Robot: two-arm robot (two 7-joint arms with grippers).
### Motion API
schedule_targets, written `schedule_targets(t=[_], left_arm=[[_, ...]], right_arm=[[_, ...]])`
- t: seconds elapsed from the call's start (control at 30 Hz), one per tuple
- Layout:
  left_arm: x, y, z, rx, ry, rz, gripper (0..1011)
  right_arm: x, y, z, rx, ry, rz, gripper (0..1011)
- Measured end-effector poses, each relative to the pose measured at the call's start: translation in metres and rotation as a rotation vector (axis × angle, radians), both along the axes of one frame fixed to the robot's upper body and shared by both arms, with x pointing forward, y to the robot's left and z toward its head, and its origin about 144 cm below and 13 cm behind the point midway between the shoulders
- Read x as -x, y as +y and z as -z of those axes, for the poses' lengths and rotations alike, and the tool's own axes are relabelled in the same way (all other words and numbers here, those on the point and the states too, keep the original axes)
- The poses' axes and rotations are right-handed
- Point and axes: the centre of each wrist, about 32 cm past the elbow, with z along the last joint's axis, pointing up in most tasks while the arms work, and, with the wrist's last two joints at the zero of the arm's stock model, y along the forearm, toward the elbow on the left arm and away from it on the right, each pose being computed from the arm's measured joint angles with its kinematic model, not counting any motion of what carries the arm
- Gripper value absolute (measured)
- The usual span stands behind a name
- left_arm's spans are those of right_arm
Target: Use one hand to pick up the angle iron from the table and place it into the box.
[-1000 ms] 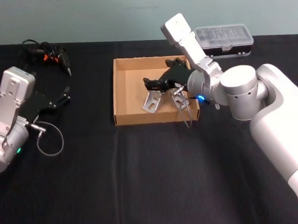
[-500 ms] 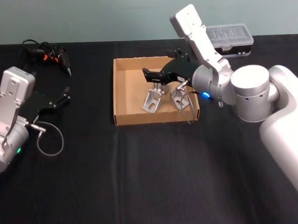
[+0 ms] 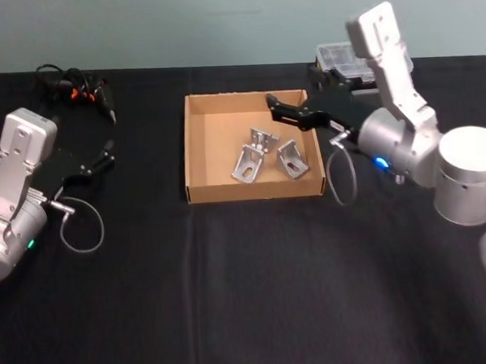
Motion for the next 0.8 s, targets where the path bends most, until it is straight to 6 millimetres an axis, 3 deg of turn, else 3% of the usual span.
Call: schedule_targets(t=[0.33,0.8], left_arm=[[0.000,0.000,0.000,0.000,0.000,0.000,1011],[0.000,0.000,0.000,0.000,0.000,0.000,1011]], right_arm=[[0.029,-0.031,0.016,-0.010,-0.024,0.066,1000],[0.041,-0.041,0.030,-0.006,-0.007,0.099,1000]])
